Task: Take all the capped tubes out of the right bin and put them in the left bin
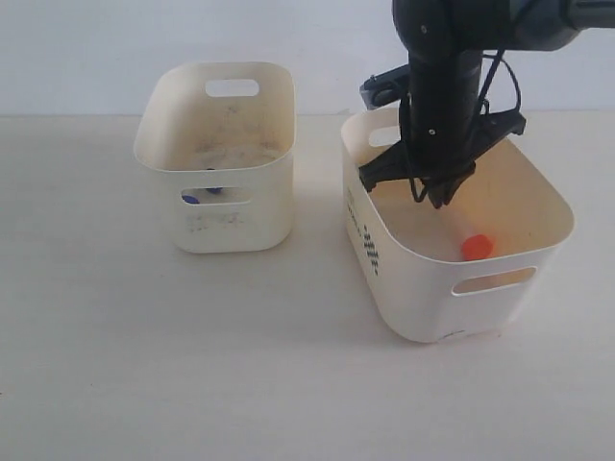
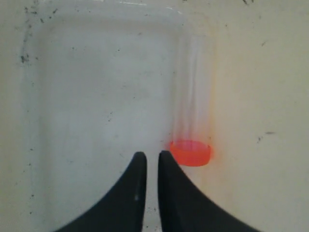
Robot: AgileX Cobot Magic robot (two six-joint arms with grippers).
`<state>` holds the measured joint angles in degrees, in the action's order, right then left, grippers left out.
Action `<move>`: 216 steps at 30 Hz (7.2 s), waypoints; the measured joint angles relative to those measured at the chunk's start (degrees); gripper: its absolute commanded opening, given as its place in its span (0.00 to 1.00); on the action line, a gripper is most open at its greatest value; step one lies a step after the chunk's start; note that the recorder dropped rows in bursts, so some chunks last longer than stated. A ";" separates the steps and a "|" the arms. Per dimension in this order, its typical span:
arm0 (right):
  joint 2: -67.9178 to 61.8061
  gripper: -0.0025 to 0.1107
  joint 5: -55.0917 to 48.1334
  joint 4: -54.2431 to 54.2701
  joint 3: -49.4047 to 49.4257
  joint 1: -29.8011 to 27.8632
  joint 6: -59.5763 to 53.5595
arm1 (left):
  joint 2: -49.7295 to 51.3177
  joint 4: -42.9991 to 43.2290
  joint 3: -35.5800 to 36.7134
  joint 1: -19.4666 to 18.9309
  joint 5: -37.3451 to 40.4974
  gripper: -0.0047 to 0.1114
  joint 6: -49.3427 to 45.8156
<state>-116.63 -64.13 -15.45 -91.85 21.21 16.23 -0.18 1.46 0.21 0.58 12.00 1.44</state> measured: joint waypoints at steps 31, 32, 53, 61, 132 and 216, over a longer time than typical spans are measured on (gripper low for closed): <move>-5.12 0.64 0.31 -6.26 0.00 0.00 2.24 | 0.00 0.00 0.00 0.00 0.00 0.08 0.00; -5.12 0.64 0.31 -6.26 0.00 0.00 2.35 | 0.00 0.00 0.00 0.00 0.00 0.08 0.00; -9.52 0.55 0.43 -8.20 0.00 0.00 5.80 | 0.00 0.00 0.00 0.00 0.00 0.08 0.00; -10.73 0.55 -1.29 -10.39 0.00 0.00 8.30 | 0.00 0.00 0.00 0.00 0.00 0.08 0.00; 0.49 0.02 -5.03 -10.88 -0.16 0.02 8.25 | 0.00 0.00 0.00 0.00 0.00 0.08 0.00; 9.63 0.03 31.06 38.42 -0.03 11.87 -17.66 | 0.00 0.00 0.00 0.00 0.00 0.08 0.00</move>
<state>-106.99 -33.07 22.96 -91.87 33.07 -1.43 -0.18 1.46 0.21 0.58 12.00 1.44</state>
